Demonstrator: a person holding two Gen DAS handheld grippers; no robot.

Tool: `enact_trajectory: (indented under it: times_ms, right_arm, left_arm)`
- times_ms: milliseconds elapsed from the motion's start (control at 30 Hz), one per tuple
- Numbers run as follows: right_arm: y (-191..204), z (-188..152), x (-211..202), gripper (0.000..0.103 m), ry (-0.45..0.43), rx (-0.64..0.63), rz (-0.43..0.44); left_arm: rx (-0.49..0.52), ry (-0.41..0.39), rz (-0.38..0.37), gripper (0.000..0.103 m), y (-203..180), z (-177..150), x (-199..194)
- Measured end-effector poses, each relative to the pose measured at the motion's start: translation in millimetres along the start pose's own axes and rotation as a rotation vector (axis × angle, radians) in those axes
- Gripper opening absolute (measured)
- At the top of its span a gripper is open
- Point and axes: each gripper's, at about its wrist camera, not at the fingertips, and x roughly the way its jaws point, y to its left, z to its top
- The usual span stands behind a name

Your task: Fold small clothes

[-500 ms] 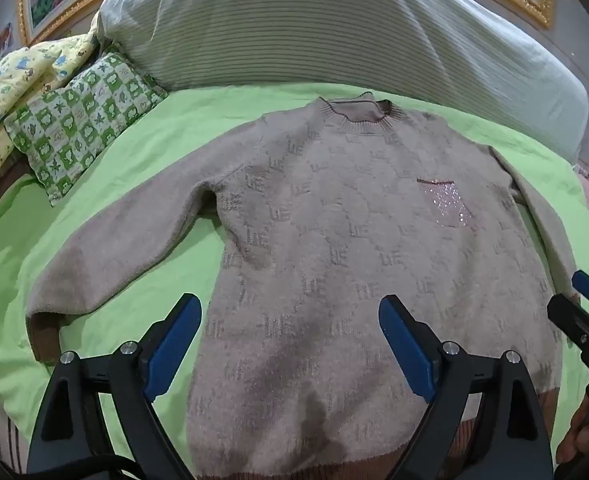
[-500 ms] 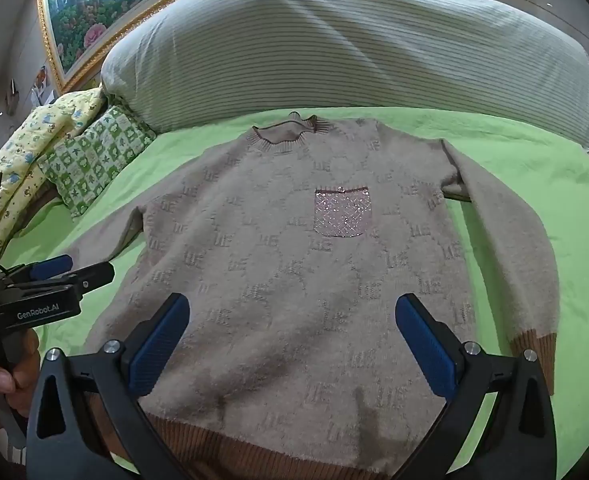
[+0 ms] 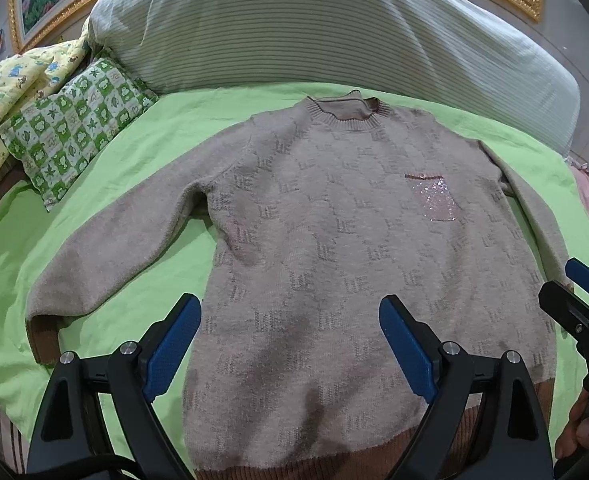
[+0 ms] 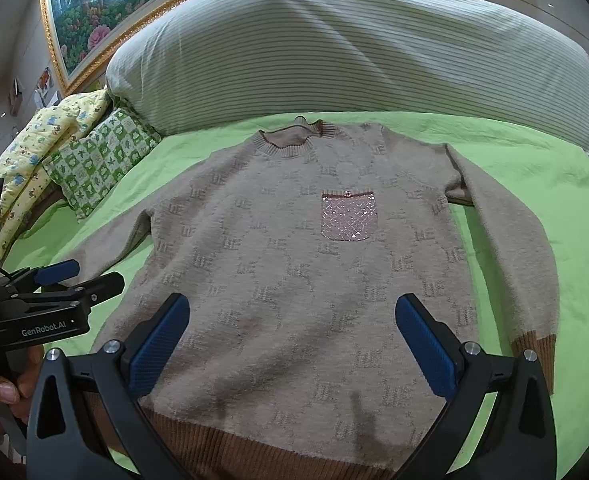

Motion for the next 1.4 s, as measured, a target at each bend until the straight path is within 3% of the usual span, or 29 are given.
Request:
enact_trajectory:
  times_ms: [867,1400]
  right_arm:
    - [-14,1,5,0.103,0.013,0.025,-0.006]
    - [-41,-3,10,0.103,0.031,0.089,-0.024]
  left_arm:
    - [0.021,-0.015,0.013,0.092,-7,0,5]
    - [0.003,0.029,-0.012,0.092,-12,2,20]
